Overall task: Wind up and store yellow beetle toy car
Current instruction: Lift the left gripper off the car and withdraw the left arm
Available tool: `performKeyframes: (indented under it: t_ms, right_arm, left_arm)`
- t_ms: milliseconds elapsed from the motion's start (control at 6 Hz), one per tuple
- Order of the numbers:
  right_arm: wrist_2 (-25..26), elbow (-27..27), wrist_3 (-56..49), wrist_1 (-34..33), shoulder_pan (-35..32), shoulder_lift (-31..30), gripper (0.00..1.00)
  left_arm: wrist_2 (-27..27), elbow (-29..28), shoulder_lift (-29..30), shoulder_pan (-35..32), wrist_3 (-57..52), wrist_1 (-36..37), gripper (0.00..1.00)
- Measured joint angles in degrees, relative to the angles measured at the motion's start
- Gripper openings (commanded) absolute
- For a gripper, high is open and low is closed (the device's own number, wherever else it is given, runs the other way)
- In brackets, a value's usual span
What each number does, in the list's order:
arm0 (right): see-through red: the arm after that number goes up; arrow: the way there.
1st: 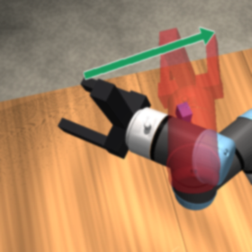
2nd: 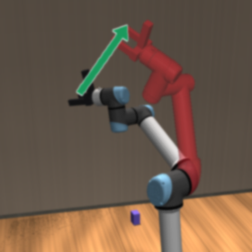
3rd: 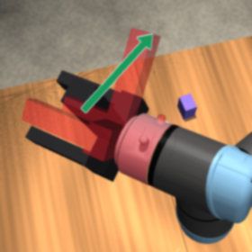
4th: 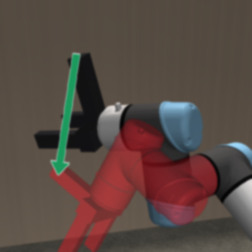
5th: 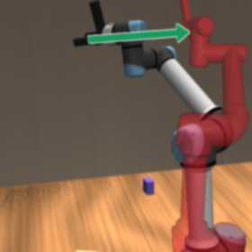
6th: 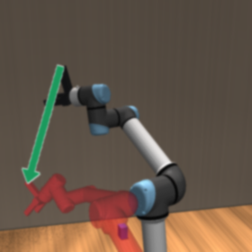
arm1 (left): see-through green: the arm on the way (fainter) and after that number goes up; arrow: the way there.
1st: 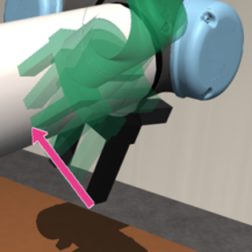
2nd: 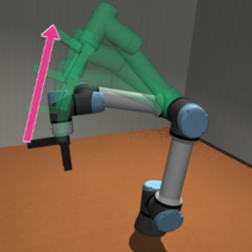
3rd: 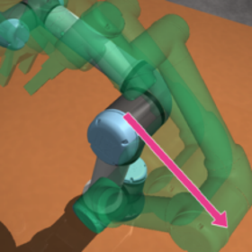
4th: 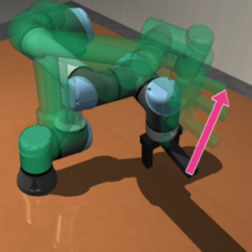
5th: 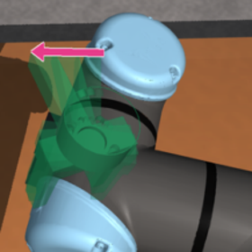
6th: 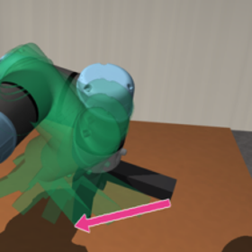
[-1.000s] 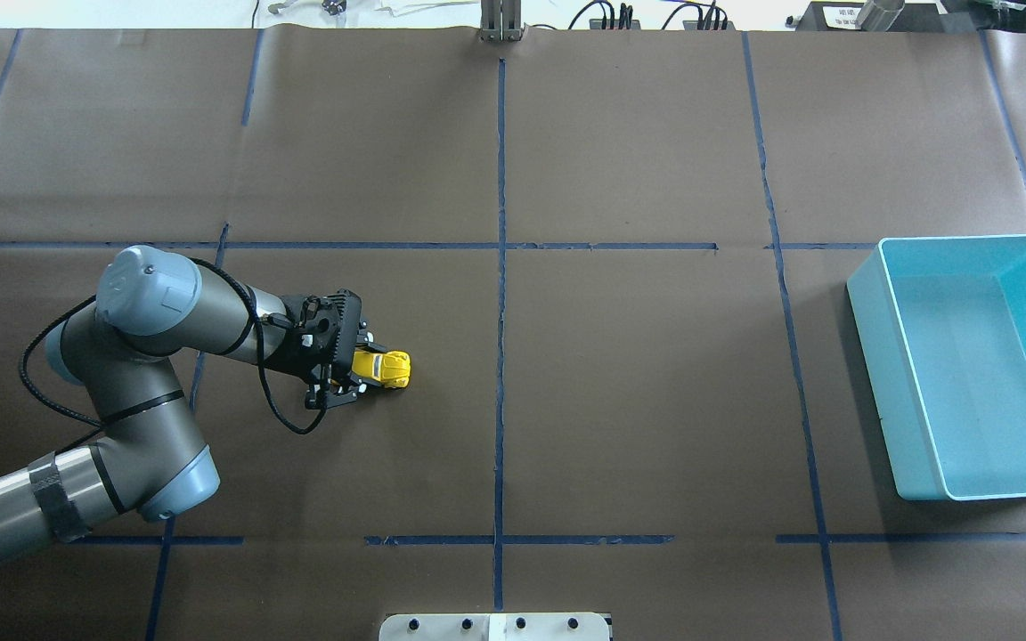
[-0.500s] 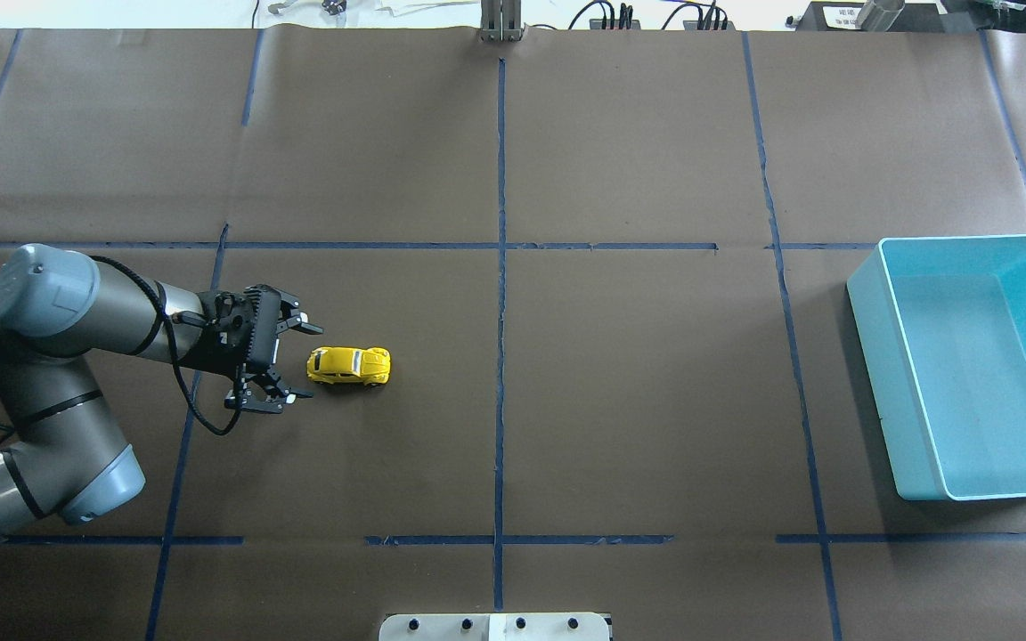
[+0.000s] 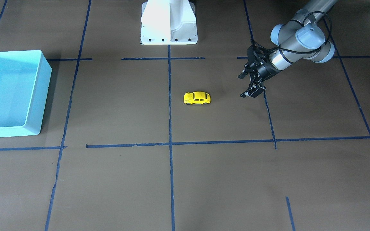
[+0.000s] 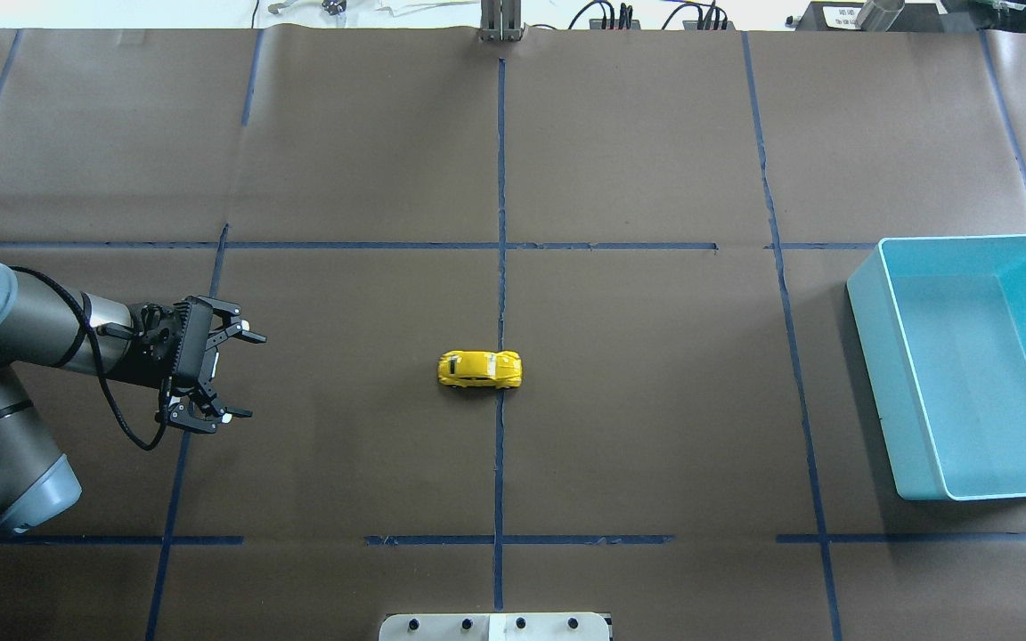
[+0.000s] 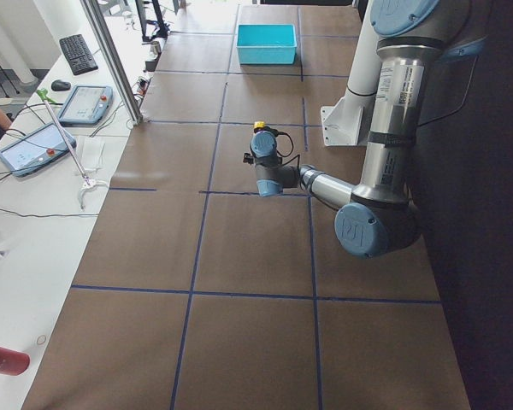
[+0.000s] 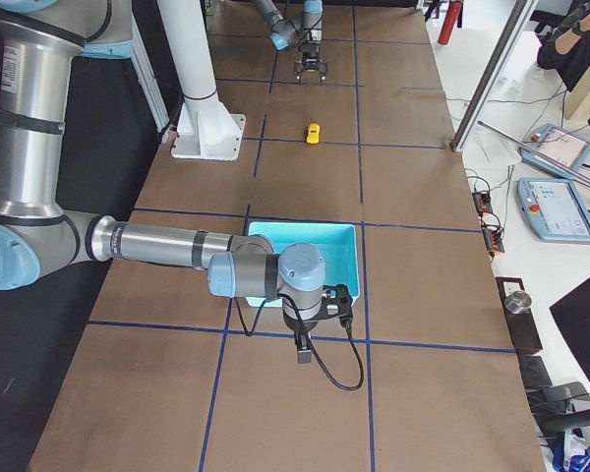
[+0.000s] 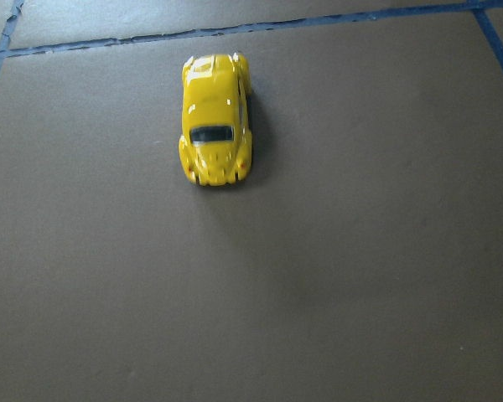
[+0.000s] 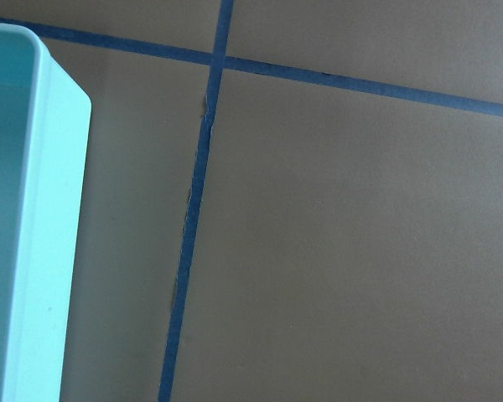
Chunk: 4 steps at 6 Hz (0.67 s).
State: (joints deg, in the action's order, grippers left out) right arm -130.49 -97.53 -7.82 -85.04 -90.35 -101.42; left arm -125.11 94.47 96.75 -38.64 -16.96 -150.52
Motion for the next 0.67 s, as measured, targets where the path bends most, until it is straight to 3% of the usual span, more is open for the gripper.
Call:
performKeyframes:
  t_ms: [667]
  right_arm:
    - [0.06, 0.06, 0.0, 0.05, 0.0, 0.0, 1.0]
  left_arm:
    - [-4.35, 7.8, -6.17, -4.04, -1.08, 8.44, 1.0]
